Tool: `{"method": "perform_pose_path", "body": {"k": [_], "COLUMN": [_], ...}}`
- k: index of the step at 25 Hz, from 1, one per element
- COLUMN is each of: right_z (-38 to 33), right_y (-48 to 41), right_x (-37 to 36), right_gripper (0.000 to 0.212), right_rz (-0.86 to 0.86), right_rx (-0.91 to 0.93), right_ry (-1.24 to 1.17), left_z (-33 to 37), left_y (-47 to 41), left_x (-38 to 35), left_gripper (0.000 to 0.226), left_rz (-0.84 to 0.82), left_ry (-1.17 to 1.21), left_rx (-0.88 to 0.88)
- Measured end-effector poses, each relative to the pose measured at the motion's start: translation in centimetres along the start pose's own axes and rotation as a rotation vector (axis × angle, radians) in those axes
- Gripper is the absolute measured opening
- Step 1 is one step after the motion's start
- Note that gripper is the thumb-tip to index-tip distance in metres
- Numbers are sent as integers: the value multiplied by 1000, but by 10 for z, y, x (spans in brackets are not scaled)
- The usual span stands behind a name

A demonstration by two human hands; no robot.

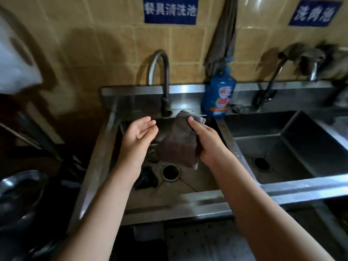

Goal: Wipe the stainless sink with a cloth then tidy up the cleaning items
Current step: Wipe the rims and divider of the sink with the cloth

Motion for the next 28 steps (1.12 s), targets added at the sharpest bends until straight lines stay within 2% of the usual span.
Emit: {"method": "perform_pose_path", "body": {"k": [5, 8, 11, 17, 19, 23, 25, 28], "right_z": [-9, -7, -10, -35, -24, 37, 59, 70], "right_y": [13, 27, 47, 81, 82, 87, 91, 89], "right_x": [126, 184, 221, 259, 265, 277, 276, 271], "right_gripper": [12, 10, 11, 10, 11, 10, 4, 9], "right_rz": [129, 206, 278, 353, 336, 354, 352, 353], "right_rx": [-37, -55, 26, 286, 235, -24, -55, -16], "right_ry": [151, 355, 543, 617, 568, 446, 407, 458], "left_z": [-57, -90, -116, -155, -165, -182, -188, -197], "left_y": [12, 27, 45, 66, 68, 73, 76, 79], "left_x": [-97, -136, -153, -177, -188, -203, -204, -199], "left_gripper": [27, 28, 28, 29, 30, 29, 29, 29], "left_rz": [-1, -14, -11, -42, -81, -127, -128, -123], "left_ry": [53, 48, 33, 20, 13, 40, 26, 17], "left_rx": [87, 174, 260, 349, 378, 393, 390, 384]}}
Point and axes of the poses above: each hand's wrist, its own y-axis away from the middle knuckle, its own x-axis out of the back of the hand, z = x × y, the point moved 7 cm from there along -y, towards the middle knuckle, and after that the axes turned 11 degrees about -z, right-handed, at the moved point
